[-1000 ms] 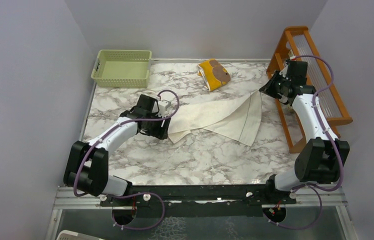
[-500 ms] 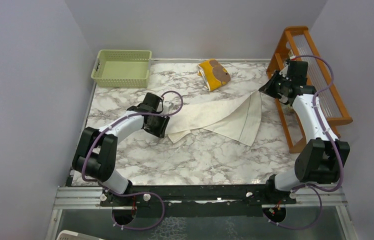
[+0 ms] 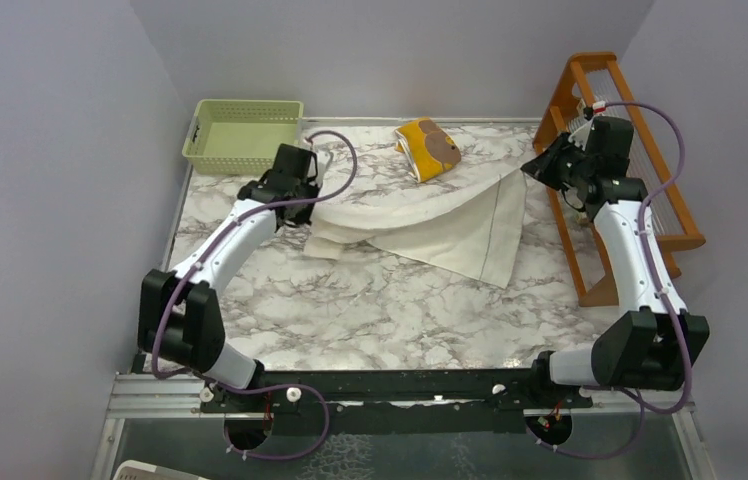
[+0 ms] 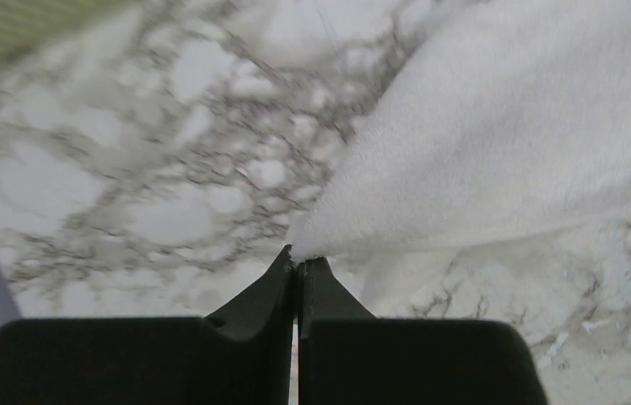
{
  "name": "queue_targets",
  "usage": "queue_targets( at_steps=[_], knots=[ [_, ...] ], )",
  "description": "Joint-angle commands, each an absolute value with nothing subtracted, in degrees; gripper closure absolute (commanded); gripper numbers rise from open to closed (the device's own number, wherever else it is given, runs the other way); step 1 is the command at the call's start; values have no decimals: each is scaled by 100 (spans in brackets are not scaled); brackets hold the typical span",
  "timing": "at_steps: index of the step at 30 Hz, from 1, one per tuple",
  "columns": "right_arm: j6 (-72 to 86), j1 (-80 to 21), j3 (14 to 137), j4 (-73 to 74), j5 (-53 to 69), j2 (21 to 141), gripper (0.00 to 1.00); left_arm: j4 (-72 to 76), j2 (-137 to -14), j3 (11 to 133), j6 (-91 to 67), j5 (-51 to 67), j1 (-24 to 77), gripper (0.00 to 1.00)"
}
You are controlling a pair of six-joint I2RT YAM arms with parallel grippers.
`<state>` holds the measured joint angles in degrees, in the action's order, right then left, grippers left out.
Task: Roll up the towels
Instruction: Flatten out the towel at the center of the board.
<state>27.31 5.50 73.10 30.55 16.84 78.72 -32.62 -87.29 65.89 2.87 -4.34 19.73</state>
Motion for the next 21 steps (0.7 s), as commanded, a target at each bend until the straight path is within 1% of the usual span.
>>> queue_targets(
  at_steps=[1,6,9,12,16,18,21],
  knots=[
    [2683,589,7731,2702,2139,7482,99,-2988,-7946,7680,279,-1482,1898,100],
    [2623,581,8414,2922,2241,7356,99,-2891,-7575,8755,482,-1793,1898,100],
    [2587,573,8842,3189,2157,7289,99,-2891,-7220,8892,466,-1907,1898,100],
    [2593,505,8990,3284,2144,7089,99,-2891,-6658,8608,298,-2047,1897,100],
    [2580,319,8758,3323,2109,6613,99,-2931,-5725,7898,-7,-2129,1898,100],
    [2571,211,8557,3363,2080,6281,99,-3068,-5258,7511,-180,-2103,1898,100],
    [2585,100,8458,3659,2065,5736,99,-3530,-4652,7246,-495,-2092,1898,100]
  ],
)
